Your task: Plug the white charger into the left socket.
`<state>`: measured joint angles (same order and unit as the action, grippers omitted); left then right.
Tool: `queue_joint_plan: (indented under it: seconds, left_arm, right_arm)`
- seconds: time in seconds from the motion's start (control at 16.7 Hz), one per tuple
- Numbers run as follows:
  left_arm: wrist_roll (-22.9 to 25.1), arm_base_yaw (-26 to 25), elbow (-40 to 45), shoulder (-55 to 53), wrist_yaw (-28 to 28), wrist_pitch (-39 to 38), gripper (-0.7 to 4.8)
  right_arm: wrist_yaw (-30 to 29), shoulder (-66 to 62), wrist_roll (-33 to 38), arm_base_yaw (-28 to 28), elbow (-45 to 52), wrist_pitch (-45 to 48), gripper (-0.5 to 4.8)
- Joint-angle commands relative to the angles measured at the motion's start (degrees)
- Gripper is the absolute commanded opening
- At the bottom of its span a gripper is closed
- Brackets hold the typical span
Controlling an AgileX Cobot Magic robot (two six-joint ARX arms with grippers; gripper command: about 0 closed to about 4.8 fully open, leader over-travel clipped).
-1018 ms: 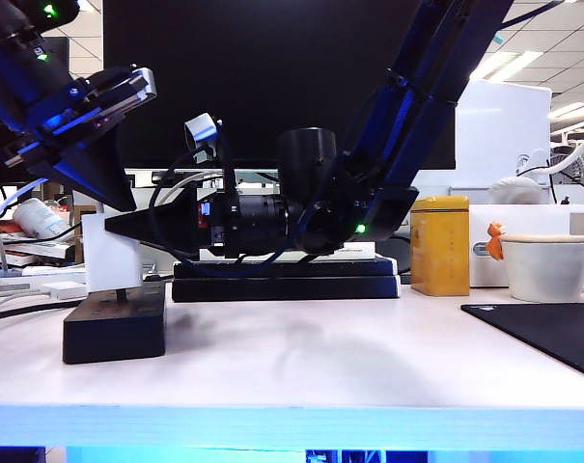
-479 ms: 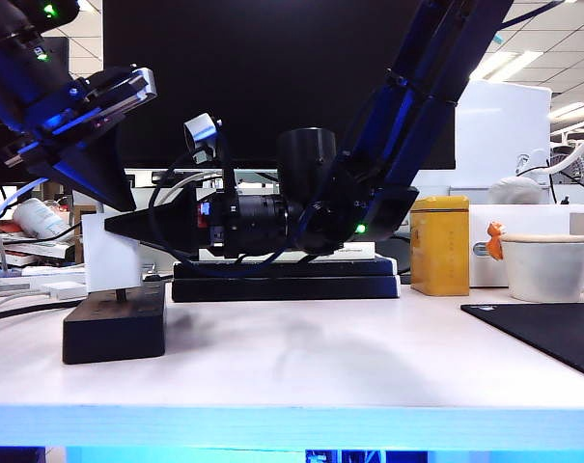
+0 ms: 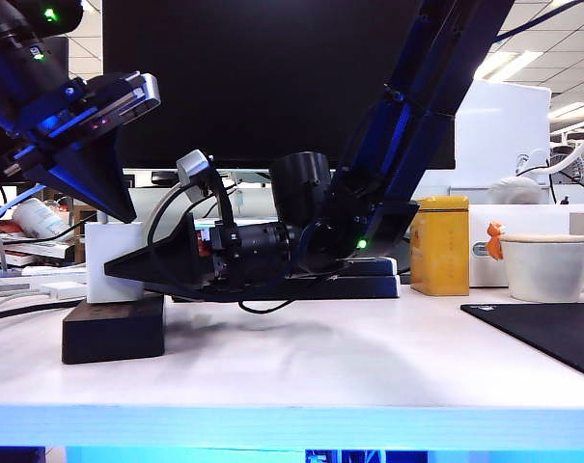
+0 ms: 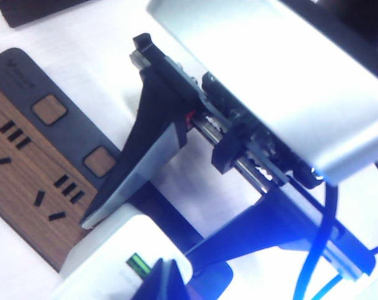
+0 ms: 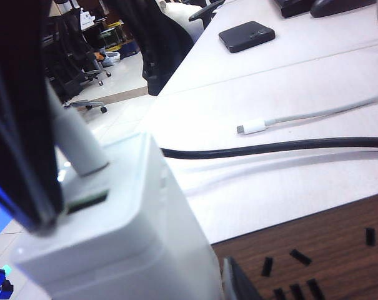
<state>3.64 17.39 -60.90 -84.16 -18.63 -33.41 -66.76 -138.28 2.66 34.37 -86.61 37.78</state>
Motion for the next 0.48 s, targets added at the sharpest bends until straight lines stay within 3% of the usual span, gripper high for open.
queue_joint_plan:
  seconds: [0.06,0.3,0.48]
  left_arm:
    - [0.5,-0.1,0.7,-0.7,2.2,-4.1,-0.06]
    - [0.4,-0.1,0.7,-0.7,4.5,-4.2,-0.06]
    - [0.4,-0.1,0.7,-0.7,4.5,-4.2,-0.06]
  right_arm:
    - [-0.3,0.6,2.4,0.1,-0.4,1.9,2.5]
    - [-0.5,0.7,11.7,-0.9,-0.4,15.0,2.64]
    - [-1.5,0.7,15.4,-1.9,-0.4,18.1,2.64]
